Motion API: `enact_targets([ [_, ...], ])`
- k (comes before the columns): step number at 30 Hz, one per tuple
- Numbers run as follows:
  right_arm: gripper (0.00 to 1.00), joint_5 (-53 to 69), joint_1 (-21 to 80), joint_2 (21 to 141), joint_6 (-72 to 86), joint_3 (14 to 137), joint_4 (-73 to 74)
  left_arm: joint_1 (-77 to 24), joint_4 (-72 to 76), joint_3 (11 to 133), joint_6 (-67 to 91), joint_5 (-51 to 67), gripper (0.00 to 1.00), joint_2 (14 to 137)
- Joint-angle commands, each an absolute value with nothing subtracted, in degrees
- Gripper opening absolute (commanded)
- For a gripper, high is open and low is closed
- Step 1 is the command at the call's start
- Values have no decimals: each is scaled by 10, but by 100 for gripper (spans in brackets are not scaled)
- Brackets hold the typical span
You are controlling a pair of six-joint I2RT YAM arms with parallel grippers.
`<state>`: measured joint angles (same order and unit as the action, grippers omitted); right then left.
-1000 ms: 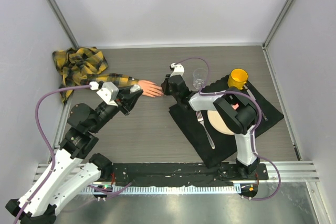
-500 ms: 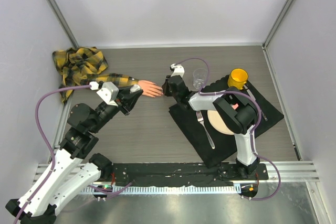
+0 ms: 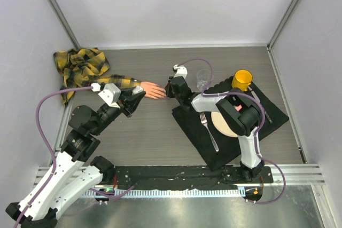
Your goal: Paint the nails
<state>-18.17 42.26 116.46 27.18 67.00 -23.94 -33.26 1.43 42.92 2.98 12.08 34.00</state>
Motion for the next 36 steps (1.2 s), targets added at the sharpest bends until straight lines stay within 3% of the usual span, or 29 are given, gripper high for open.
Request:
enact_targets([
  [1, 0, -200, 425, 1169, 275, 693, -247, -330, 32, 445, 37, 129, 0, 340],
  [36, 0, -213, 421, 1151, 270, 675, -248, -330, 31, 445, 37, 130, 0, 338],
])
